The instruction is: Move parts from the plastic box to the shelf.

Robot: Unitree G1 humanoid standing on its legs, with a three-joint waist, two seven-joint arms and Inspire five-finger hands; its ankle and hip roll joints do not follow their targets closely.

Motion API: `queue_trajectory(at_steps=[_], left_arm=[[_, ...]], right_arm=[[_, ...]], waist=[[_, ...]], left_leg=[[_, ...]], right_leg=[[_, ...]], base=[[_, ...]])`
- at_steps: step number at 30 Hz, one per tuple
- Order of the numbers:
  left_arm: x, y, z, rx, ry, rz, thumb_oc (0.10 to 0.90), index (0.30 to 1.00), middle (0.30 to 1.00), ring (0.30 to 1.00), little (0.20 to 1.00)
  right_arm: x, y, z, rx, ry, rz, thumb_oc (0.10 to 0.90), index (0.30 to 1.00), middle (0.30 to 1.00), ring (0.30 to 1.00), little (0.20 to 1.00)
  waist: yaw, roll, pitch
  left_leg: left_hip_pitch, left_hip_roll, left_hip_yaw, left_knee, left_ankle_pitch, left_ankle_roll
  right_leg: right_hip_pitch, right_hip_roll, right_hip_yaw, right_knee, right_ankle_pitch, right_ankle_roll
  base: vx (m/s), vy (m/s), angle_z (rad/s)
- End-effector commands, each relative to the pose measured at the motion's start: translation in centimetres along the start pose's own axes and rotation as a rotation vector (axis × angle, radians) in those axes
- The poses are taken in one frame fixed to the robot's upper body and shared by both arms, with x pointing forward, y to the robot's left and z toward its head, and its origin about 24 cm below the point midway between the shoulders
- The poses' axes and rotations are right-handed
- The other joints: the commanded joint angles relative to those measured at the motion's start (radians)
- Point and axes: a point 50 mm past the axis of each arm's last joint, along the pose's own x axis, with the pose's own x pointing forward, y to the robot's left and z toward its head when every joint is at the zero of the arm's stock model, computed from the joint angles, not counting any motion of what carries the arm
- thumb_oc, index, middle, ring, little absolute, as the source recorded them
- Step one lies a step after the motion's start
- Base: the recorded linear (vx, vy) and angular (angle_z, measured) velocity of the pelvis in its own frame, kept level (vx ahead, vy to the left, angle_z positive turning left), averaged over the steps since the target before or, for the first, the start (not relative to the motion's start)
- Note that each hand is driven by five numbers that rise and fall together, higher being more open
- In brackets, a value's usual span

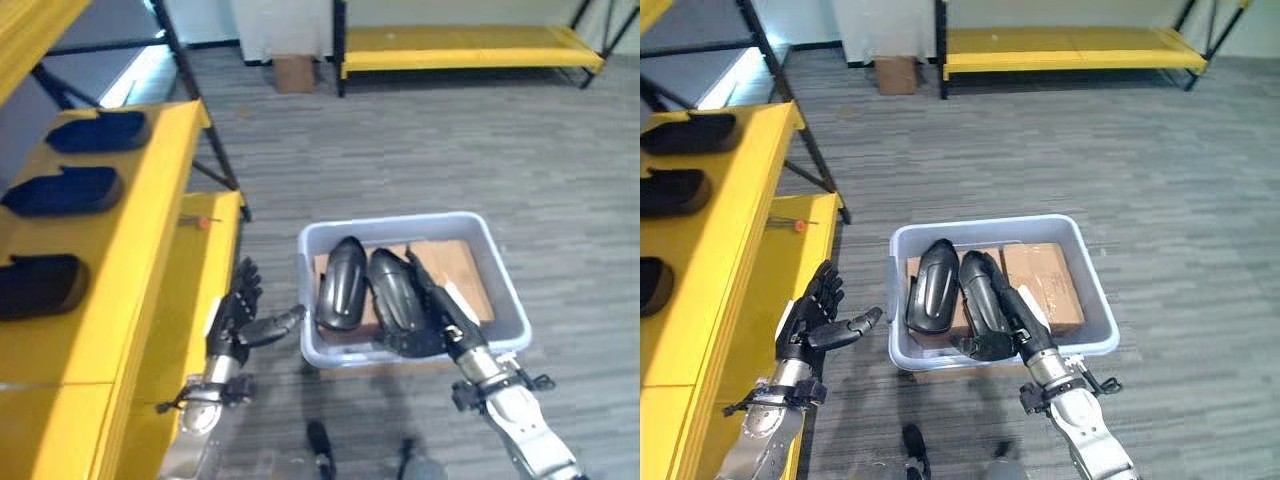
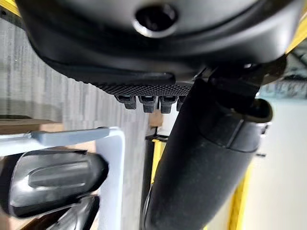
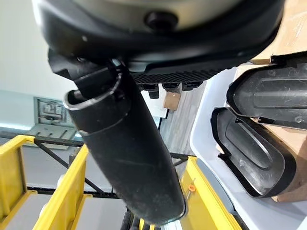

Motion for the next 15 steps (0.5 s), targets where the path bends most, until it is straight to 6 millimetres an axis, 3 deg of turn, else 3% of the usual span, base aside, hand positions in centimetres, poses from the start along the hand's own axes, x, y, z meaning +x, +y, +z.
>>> queue_trajectory(at_steps=[1,4,8,9,15], left_arm=[[0.9,0.0,5.0,-0.003,-0.277,-0.008,0.9,1.0,1.0,1.0,1.0],[0.9,0.1,4.7,-0.005,-0.261,-0.002,0.9,1.0,1.0,1.0,1.0],[0.6,0.3,4.4,-0.028,-0.252,0.012,0.9,1.0,1.0,1.0,1.0],[0.4,0.2,4.3,-0.039,-0.248,0.003,0.9,1.0,1.0,1.0,1.0],[0.1,0.0,4.3,-0.048,-0.243,-0.012,0.9,1.0,1.0,1.0,1.0]], right_arm=[[2.0,-1.3,4.8,-0.056,-0.268,-0.039,0.9,1.0,1.0,1.0,1.0],[1.6,-1.6,4.8,-0.053,-0.265,-0.056,0.9,1.0,1.0,1.0,1.0],[1.3,-2.0,4.8,-0.061,-0.262,-0.068,0.9,1.0,1.0,1.0,1.0],[1.1,-2.4,4.8,-0.074,-0.262,-0.069,0.9,1.0,1.0,1.0,1.0],[1.2,-3.6,5.2,-0.153,-0.269,-0.077,0.9,1.0,1.0,1.0,1.0]], waist=[[0.025,-0.011,-0.007],[0.025,-0.052,-0.009],[0.019,-0.049,-0.007],[0.014,-0.044,-0.004],[0.017,-0.026,0.02]], left_leg=[[-0.005,0.119,-0.067,0.108,-0.081,-0.092],[-0.04,0.134,-0.063,0.155,-0.068,-0.115],[-0.039,0.181,-0.077,0.146,-0.029,-0.149],[-0.038,0.215,-0.077,0.133,0.001,-0.169],[-0.007,0.29,-0.068,0.037,0.091,-0.212]], right_leg=[[0.027,-0.002,-0.02,-0.054,0.251,0.043],[0.045,0.018,-0.05,-0.094,0.242,0.059],[0.046,0.058,-0.088,-0.079,0.188,0.044],[0.056,0.089,-0.112,-0.079,0.155,0.031],[0.039,0.176,-0.122,-0.068,0.086,0.001]], base=[[-0.02,-0.26,-0.14],[0.0,-0.219,0.03],[0.03,-0.268,0.06],[0.03,-0.262,-0.03],[0.02,-0.217,0.03]])
